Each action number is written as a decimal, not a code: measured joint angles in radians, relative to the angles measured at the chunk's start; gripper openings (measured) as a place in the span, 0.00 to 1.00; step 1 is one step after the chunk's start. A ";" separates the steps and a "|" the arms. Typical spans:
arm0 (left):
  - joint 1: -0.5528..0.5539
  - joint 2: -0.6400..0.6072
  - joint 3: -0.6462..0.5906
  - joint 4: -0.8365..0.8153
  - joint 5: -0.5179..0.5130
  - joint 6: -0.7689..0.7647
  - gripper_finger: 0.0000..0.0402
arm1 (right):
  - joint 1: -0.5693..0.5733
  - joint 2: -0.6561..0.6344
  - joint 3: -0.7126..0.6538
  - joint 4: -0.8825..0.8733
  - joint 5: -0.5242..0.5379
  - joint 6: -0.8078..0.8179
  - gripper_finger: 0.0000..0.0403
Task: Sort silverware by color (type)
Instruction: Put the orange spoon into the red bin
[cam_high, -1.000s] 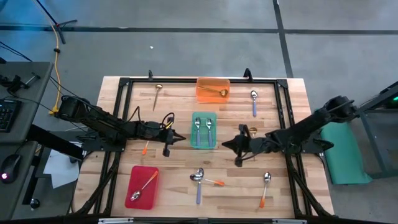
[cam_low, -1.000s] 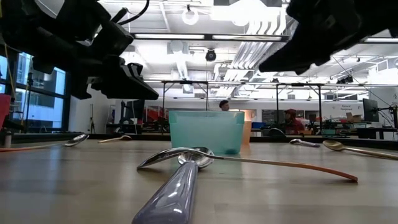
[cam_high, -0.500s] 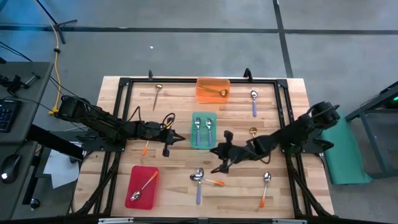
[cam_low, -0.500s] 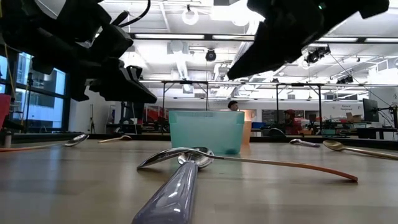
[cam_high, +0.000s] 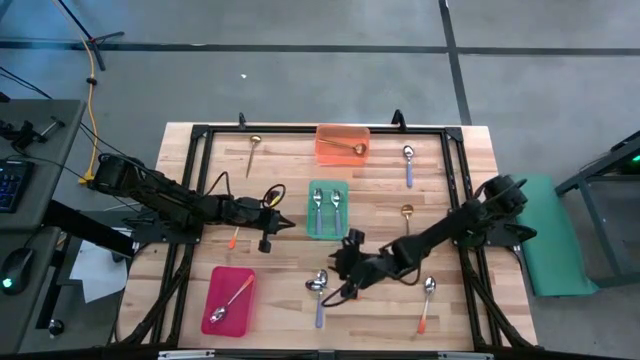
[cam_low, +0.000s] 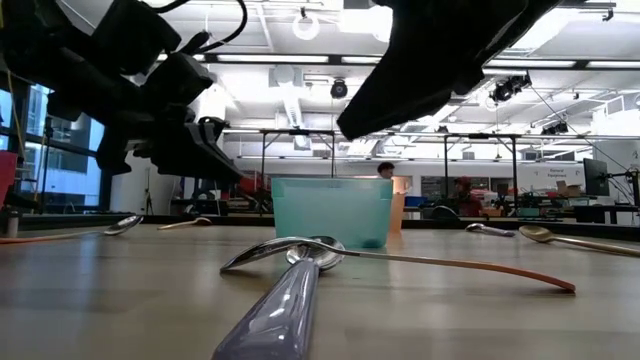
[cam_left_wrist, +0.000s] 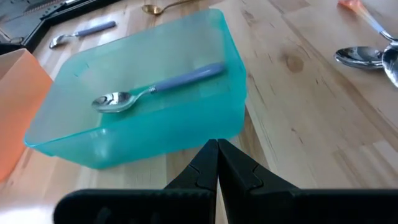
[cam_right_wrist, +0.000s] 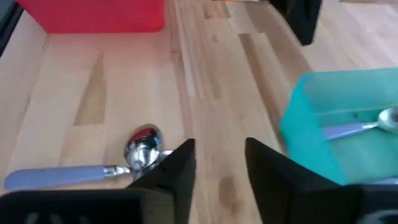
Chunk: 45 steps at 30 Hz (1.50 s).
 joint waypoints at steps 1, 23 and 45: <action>0.000 0.000 0.000 -0.004 0.001 0.000 0.00 | 0.006 0.012 0.011 -0.011 0.000 0.007 0.34; 0.000 0.000 0.000 -0.035 0.011 0.003 0.00 | 0.072 0.178 0.159 -0.220 -0.181 0.345 0.40; 0.000 0.000 0.000 -0.029 0.010 -0.106 0.00 | 0.035 0.231 0.161 -0.286 -0.235 0.248 0.17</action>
